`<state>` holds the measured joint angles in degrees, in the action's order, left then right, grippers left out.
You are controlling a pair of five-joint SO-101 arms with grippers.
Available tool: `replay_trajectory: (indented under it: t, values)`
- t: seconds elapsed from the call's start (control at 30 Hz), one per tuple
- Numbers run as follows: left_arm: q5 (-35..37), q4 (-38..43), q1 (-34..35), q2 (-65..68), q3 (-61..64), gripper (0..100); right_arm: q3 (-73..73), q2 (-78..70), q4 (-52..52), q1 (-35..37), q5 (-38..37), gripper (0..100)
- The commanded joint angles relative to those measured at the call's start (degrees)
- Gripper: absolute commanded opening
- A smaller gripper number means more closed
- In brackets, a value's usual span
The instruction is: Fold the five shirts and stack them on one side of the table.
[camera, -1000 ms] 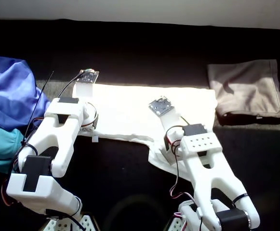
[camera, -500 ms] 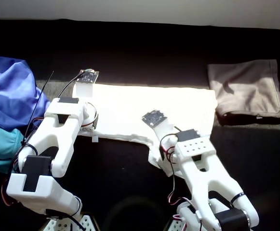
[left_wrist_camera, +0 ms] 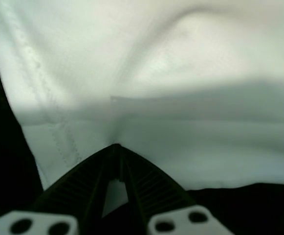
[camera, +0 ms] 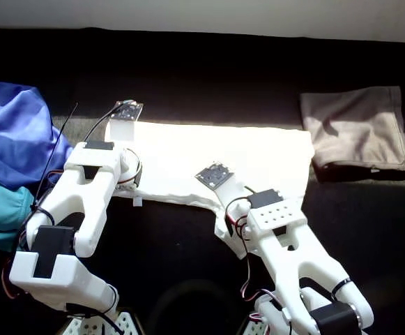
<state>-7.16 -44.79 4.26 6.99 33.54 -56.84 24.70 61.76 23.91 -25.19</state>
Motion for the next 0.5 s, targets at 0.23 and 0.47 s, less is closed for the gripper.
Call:
replay_trajectory:
  t: [0.23,0.47]
  values:
    - [0.3,1.4,0.4,0.6,0.2,1,-2.8,1.0,-2.7,0.0,-1.8,21.2]
    - [0.3,1.4,0.4,0.6,0.2,1,-12.1,1.0,-12.8,-2.9,-2.4,17.6]
